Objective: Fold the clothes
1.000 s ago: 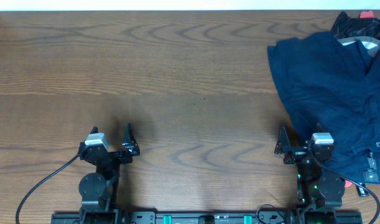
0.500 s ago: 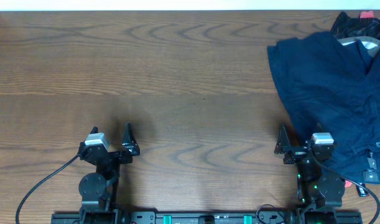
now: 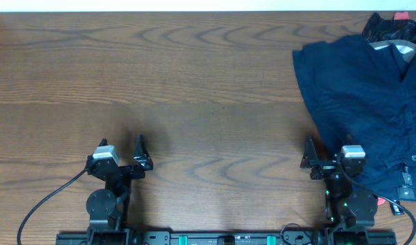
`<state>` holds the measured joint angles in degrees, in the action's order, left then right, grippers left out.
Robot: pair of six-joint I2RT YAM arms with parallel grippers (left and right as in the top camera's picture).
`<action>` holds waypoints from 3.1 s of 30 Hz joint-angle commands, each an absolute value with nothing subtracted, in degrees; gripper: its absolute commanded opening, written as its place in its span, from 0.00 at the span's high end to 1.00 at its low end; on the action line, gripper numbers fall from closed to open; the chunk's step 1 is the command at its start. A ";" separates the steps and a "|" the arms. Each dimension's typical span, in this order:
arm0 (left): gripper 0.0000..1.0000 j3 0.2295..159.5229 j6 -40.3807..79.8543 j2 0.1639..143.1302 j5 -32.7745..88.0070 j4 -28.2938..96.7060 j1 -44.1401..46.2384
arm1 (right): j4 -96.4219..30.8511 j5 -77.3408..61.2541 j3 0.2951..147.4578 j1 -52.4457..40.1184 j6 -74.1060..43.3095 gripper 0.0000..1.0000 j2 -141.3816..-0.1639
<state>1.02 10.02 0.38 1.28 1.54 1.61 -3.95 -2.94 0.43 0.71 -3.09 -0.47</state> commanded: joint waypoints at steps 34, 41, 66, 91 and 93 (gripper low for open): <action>0.02 14.39 11.68 16.47 3.51 9.17 1.32 | -10.39 1.21 18.94 0.19 -2.66 0.01 -28.49; 0.02 32.32 11.66 34.33 3.73 23.68 1.32 | -24.53 2.39 38.30 0.19 -2.46 0.01 -53.52; 0.02 43.75 11.66 51.59 12.69 37.69 1.32 | -39.55 14.83 52.90 0.14 -0.14 0.35 -90.91; 0.02 43.72 11.66 51.59 12.67 37.67 1.32 | -41.52 7.73 58.52 -0.30 -2.59 0.99 -82.70; 0.02 43.75 11.66 51.59 12.67 37.67 1.32 | -41.67 -0.10 58.52 -0.80 0.12 0.99 -82.72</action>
<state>42.44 11.77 51.40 12.10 37.52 1.58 -41.52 12.34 57.69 0.54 -3.57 -82.89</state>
